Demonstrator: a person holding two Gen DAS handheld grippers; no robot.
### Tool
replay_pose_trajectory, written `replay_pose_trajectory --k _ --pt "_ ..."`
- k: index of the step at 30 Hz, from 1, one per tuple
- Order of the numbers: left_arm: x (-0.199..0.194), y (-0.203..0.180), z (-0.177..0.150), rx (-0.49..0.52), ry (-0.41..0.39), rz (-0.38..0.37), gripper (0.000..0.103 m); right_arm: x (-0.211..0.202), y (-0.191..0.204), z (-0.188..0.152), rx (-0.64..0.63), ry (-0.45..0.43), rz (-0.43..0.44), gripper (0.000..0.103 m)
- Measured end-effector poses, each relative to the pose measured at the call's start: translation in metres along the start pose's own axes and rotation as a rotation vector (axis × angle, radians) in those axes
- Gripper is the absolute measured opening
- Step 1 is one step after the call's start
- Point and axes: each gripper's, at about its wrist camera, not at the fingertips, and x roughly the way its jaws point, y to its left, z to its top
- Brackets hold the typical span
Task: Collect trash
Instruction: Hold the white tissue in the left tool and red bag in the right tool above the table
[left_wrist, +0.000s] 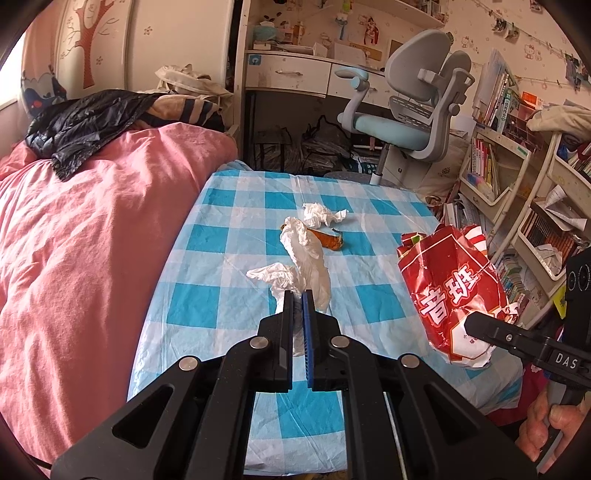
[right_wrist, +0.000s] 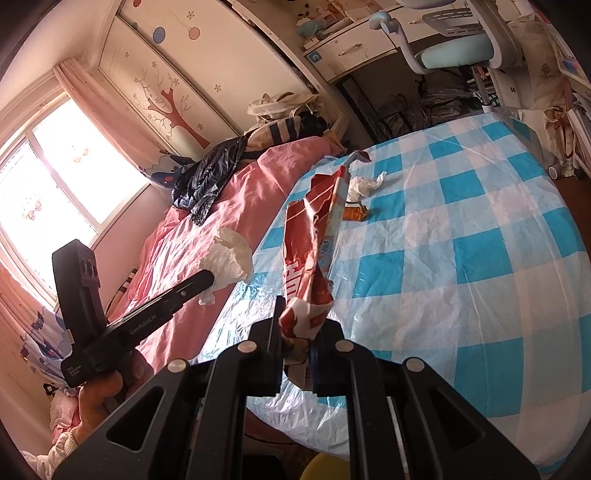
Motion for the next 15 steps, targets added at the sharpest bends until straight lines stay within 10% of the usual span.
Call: replay_pose_trajectory --k 15 --pt "0.0031 -0.0017 0.0032 0.000 0.001 0.005 0.005 0.0041 0.0007 -0.0007 -0.002 0.009 0.005 0.012"
